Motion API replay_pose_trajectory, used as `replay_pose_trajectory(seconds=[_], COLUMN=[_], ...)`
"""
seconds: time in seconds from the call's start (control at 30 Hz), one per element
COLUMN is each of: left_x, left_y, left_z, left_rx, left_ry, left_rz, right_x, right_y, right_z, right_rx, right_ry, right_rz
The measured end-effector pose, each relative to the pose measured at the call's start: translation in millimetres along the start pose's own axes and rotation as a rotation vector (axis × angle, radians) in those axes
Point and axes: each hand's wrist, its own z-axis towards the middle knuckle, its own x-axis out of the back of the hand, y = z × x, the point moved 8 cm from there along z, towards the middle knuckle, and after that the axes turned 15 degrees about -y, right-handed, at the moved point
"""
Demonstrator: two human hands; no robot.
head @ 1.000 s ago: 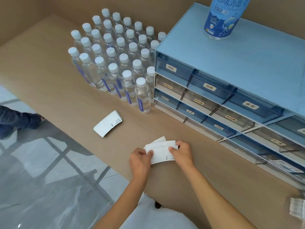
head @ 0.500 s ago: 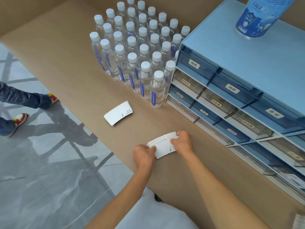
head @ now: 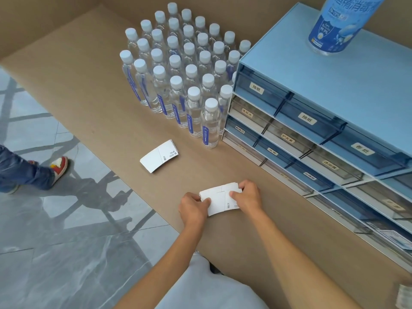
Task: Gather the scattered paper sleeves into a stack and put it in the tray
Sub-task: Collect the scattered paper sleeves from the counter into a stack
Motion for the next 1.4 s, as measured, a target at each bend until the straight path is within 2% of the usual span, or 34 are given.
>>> replay_pose_trajectory(seconds=[0.23, 0.43, 0.67, 0.83, 1.07, 1.3, 1.4], left_x=[-17.0, -54.3, -127.8, -174.6, -189.8, -185.1, -186.9], left_y=[4.6, 18.7, 19.3, 21.8, 19.5, 2.0, 0.8], left_z=[-2.2, -13.2, -35.1, -57.7, -86.0, -90.5, -91.3], left_rx=[-0.048, -0.16, -0.231, -0.293, -0.42, -0.409, -0.371], left_ry=[-0.194, -0.35, -0.596, -0.735, -0.824, -0.902, -0.899], left_rz=[0.054, 0.167, 0.317, 0.348, 0.35, 0.331, 0.226], right_x=[8.3, 39.9, 77.7, 96.3, 87.8, 59.0, 59.1], right_y=[29.0, 66.7, 132.7, 169.4, 190.0, 204.9, 202.6], right_z=[-20.0, -59.0, -112.2, -142.0, -153.7, -147.1, -145.8], right_rx=[-0.007, 0.017, 0.0, -0.04, 0.098, 0.072, 0.067], right_ry=[-0.036, 0.086, 0.26, 0.334, 0.403, 0.464, 0.494], right_rz=[0.291, 0.424, 0.464, 0.373, 0.662, 0.898, 0.942])
